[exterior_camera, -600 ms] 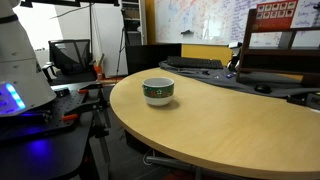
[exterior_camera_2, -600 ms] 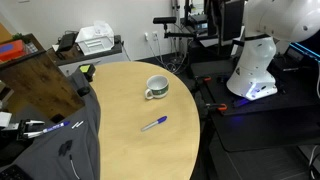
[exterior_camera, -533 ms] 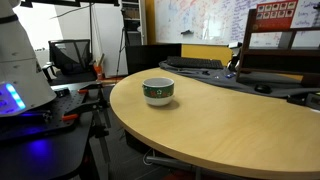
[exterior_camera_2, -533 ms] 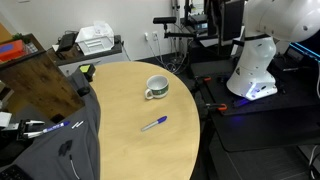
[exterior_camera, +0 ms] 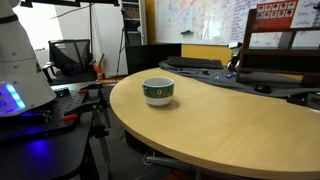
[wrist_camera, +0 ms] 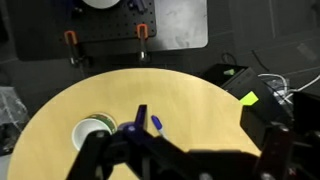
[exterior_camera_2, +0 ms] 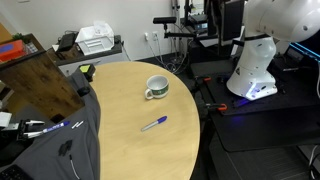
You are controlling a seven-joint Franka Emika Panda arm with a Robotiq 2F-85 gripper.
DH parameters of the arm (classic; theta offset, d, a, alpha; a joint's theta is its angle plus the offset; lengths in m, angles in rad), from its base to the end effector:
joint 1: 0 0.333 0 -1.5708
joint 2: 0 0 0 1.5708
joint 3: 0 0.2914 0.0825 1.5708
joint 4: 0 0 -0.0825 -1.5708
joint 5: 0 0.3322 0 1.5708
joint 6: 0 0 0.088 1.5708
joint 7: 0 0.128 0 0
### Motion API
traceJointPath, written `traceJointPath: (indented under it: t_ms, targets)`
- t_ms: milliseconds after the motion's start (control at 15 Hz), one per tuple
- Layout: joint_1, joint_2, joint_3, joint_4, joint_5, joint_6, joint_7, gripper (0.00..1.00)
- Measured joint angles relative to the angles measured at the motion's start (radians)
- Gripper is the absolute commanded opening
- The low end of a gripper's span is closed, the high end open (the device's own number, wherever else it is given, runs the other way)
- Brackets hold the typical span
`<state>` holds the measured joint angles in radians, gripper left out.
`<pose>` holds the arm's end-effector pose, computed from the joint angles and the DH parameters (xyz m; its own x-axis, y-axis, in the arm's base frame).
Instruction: Put the marker in the mug
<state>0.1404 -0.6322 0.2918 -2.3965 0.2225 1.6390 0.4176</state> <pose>0.2697 0.1648 0.4856 0.9854 -0.0831 -0.1489 -0.0818 -0.9965 0.0150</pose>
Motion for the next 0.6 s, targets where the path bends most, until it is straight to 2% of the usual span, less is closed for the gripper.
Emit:
traceJointPath:
  t_ms: [200, 400, 600]
  targets:
    - [0.000, 0.014, -0.001, -0.003, -0.022, -0.001, -0.050, 1.00]
    - [-0.005, 0.082, -0.014, -0.009, -0.135, 0.015, -0.195, 1.00]
    - [-0.011, 0.196, -0.057, -0.011, -0.260, 0.140, -0.338, 1.00]
